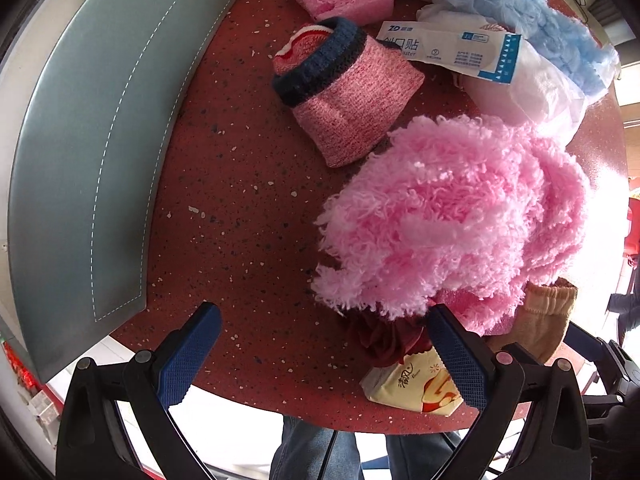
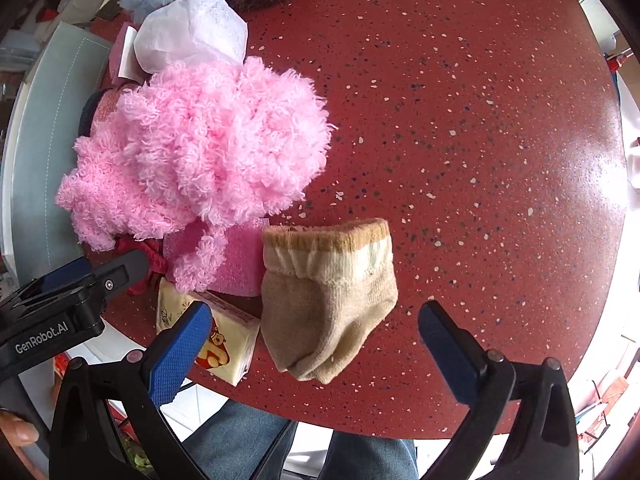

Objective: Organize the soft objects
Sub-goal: 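Grasp the beige knit sock with the right tool and lift it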

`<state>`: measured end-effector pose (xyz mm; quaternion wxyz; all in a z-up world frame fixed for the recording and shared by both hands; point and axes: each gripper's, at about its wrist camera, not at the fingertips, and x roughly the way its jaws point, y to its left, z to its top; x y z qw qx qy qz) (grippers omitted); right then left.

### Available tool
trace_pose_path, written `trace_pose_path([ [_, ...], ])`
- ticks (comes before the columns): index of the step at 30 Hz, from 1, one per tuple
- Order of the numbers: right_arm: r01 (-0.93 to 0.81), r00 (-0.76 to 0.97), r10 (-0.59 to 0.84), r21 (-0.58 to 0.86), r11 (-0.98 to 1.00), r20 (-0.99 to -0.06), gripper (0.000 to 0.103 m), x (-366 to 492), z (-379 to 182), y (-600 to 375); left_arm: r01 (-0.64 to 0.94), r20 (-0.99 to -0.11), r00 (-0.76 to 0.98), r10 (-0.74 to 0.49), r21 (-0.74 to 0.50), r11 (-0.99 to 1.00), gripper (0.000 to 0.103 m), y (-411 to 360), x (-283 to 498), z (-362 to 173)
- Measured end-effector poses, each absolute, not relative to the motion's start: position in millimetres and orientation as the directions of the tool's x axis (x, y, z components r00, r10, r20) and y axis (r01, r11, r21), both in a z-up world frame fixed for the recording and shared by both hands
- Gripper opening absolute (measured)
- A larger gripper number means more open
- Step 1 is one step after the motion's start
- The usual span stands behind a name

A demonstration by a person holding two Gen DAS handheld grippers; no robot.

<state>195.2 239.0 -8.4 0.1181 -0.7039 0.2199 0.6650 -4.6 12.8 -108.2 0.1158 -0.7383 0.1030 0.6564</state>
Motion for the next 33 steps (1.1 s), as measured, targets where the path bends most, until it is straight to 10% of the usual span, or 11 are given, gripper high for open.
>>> trace_pose_path([
  [19, -0.401, 0.143, -0.027, -0.033, -0.915, -0.989, 0.084, 192.0, -44.1, 257.5, -0.278, -0.991, 0.13, -0.04, 0.003, -0.961, 0.103, 1.5, -17.2, -141.1],
  [23, -0.375, 0.153, 0.007, -0.065, -0.925, -0.988, 0.065, 187.6, -44.8, 256.9, -0.318, -0.99, 0.125, -0.057, 0.014, -0.948, 0.103, 10.6, -16.7, -143.2],
  [26, -0.382, 0.145, 0.003, -0.059, -0.922, -0.989, 0.032, 187.3, -41.4, 265.5, -0.299, -0.993, 0.118, -0.03, -0.007, -0.954, 0.101, 4.2, -21.7, -141.1],
  [31, -0.388, 0.164, -0.045, -0.023, -0.921, -0.985, 0.033, 184.7, -41.6, 291.7, -0.345, -0.998, 0.059, -0.015, -0.007, -0.939, 0.092, -2.6, -10.3, -110.2],
  [33, -0.411, 0.166, -0.057, -0.016, -0.911, -0.984, 0.057, 177.8, -32.4, 287.6, -0.405, -1.0, -0.01, -0.022, 0.025, -0.914, 0.092, -16.1, -8.0, -90.2],
])
